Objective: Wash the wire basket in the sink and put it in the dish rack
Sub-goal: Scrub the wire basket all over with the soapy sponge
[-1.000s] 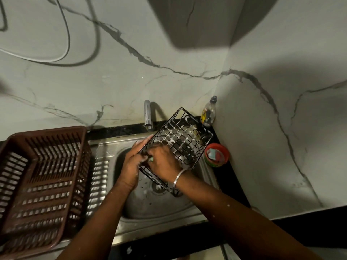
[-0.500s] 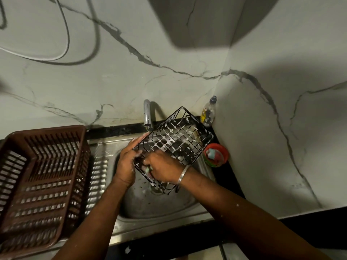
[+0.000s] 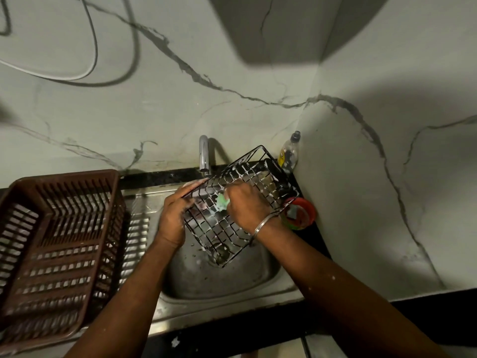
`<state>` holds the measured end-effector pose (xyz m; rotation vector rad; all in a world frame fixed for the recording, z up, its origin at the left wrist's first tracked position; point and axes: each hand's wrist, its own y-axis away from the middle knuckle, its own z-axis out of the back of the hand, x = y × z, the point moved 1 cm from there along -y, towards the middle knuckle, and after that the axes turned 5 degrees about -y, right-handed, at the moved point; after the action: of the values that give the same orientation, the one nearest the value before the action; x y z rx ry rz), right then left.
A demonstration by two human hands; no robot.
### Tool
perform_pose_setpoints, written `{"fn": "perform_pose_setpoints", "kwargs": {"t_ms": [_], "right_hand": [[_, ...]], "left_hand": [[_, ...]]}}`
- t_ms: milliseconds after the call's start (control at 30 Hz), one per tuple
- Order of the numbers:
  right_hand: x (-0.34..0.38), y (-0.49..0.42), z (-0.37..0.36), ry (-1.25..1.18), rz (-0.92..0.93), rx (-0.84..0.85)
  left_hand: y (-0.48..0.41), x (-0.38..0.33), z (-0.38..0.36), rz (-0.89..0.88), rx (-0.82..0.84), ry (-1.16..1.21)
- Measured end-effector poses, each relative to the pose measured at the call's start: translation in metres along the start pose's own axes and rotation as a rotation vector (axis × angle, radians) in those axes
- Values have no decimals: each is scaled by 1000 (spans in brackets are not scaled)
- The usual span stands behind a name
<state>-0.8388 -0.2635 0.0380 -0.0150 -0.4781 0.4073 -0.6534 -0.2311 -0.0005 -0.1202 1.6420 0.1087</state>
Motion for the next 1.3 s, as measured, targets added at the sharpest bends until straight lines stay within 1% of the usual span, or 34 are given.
{"fn": "perform_pose_setpoints", "kwargs": {"t_ms": [33,67,167,200,267,367,400,500,533,600,633,667,733,767,833,867,933,967,1067,1100,1167,1200,1233,1300], "right_hand": [[0,0,2,-45,-4,12],[-5,-2,7,-55,-35,-17],[-29,-17,25,0,-203,-259],[-32,-18,26,30,-236,-267],[-27,-15,18,-13,-244,-172],[-21,-10,6,-171,-223,59],[-24,-11,5,-200,-227,83],[-27,-10,9,-147,-263,-45],[-25,-10,8,-140,-245,-17],[-14,-7,4,-159,-173,152],[-11,-6,2,-195,-166,198],[-11,-7,0,-218,-175,179],[-8,-7,-2,-219,-201,73],[-4,-5,-3,-227,-187,84],[7,-1,-9,-307,-136,174],[12,1,-11,-340,-129,162],[20,0,-14,-313,-149,26],[23,-1,-15,-291,-147,3],[36,0,-22,-316,-67,183],[39,1,-23,-327,-66,196],[41,-1,-28,-283,-67,111],[43,0,-28,-254,-50,108],[45,1,-28,-241,-27,162],[44,3,-21,-226,20,339]], "left_hand": [[0,0,-1,-5,9,-3],[1,0,-1,-6,17,-2],[4,2,3,33,-6,22],[4,4,4,39,-1,28],[3,4,3,35,15,15],[1,0,-2,-8,34,-33],[0,1,-2,-6,34,-30],[-2,3,1,27,14,6],[-2,3,1,26,17,3],[-1,1,-1,-10,49,-24],[-1,0,-3,-17,52,-23],[0,-1,-5,-15,45,-7],[-1,-1,-4,-11,13,21],[-3,-1,-4,-8,-1,13],[-5,-2,-5,-18,3,-12],[-7,-3,-7,-33,14,-19],[-10,-7,-9,-52,17,-18],[-10,-9,-10,-52,5,-8],[-12,-16,-11,-58,13,30],[-12,-18,-13,-68,31,26],[-13,-21,-15,-80,32,5],[-13,-22,-15,-82,33,-1],[-13,-22,-15,-80,32,-4],[-12,-20,-14,-64,16,21]]}}
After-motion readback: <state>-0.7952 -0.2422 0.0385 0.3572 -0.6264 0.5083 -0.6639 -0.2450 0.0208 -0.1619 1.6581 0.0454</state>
